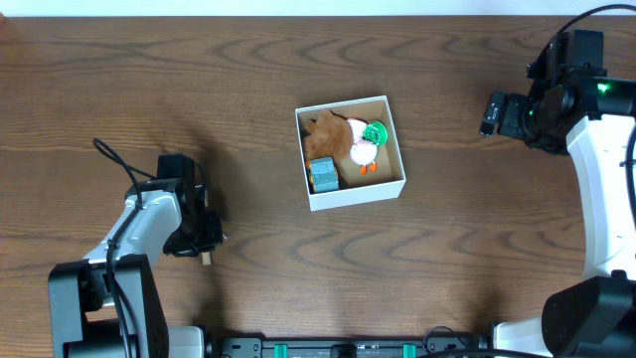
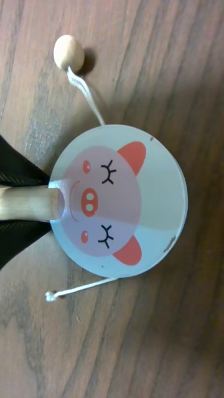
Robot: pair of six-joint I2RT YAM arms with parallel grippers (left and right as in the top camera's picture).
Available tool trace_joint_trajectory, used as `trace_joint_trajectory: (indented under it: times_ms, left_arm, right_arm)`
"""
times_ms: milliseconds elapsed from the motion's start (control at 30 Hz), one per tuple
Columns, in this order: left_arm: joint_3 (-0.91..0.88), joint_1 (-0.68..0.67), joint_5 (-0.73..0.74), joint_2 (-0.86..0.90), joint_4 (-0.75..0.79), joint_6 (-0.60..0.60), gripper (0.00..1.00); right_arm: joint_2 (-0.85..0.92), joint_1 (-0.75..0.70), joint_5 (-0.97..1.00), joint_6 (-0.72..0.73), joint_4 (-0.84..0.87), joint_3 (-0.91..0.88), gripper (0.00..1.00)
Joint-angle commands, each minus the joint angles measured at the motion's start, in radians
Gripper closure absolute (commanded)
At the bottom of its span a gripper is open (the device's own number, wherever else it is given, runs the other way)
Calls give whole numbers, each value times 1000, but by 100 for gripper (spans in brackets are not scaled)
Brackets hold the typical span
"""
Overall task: Pack container
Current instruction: 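Lift the lollipop with the left gripper and carry it over the box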
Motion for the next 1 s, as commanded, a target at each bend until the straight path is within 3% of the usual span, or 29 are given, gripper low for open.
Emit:
trace_joint_trajectory:
  times_ms: [0,67,433,700,867,967]
  left_arm:
    - [-40,5,-76,64,29,-13,88]
    - [-23,5,-76,64,29,-13,94]
    - [214,-72,-76,16,-145,-21,94]
    - [452,-296,-76,-100,-182,-29,94]
    - [493,-462,-75,-124,-150,-49,94]
    - [493,-571,-75,-113,-105,54,94]
  right_arm:
    - [6,-1,-3,-11,0,0,1]
    - [6,-1,-3,-11,0,0,1]
    - [6,-1,-3,-11,3,0,1]
    - [6,-1,-3,-11,2,0,1]
    - [6,-1,-3,-11,2,0,1]
    - [6,-1,-3,-11,2,0,1]
